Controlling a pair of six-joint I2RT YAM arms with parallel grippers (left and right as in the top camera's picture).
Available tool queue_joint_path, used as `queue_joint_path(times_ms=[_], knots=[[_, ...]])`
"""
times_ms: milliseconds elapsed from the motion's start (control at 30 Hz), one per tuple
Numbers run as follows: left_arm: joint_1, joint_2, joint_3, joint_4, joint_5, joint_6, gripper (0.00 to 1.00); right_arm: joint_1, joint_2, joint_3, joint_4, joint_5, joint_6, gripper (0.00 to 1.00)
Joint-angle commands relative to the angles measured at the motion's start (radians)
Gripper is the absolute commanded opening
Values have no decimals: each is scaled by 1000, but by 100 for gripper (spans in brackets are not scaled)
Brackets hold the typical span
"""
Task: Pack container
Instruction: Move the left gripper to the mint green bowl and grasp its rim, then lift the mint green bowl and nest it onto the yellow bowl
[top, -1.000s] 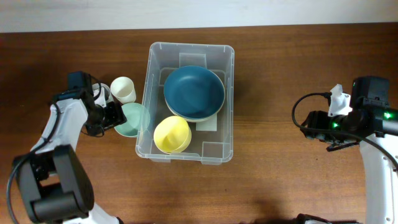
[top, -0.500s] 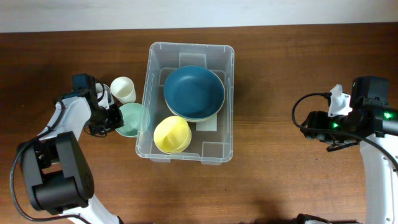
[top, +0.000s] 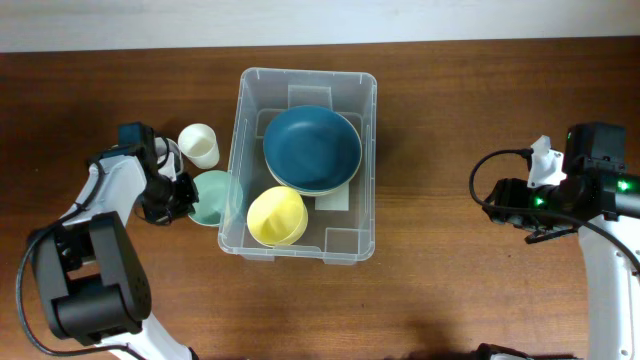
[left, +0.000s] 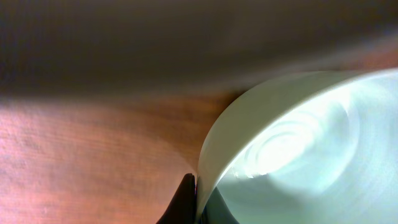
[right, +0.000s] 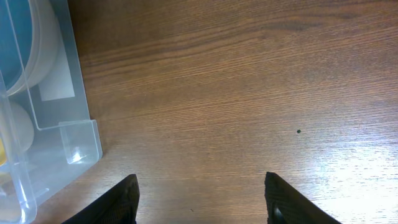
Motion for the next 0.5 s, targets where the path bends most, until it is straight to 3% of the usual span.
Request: queue_joint_path(times_ms=[0, 300, 467], knots=[[1, -57, -3, -49, -43, 3, 0, 7, 3, -8, -1, -9, -4, 60], [29, -306, -3, -168, -167, -14, 0, 7, 3, -8, 0, -9, -4, 60], [69, -350, -3, -200, -177, -14, 0, 7, 3, -8, 0, -9, -4, 60]])
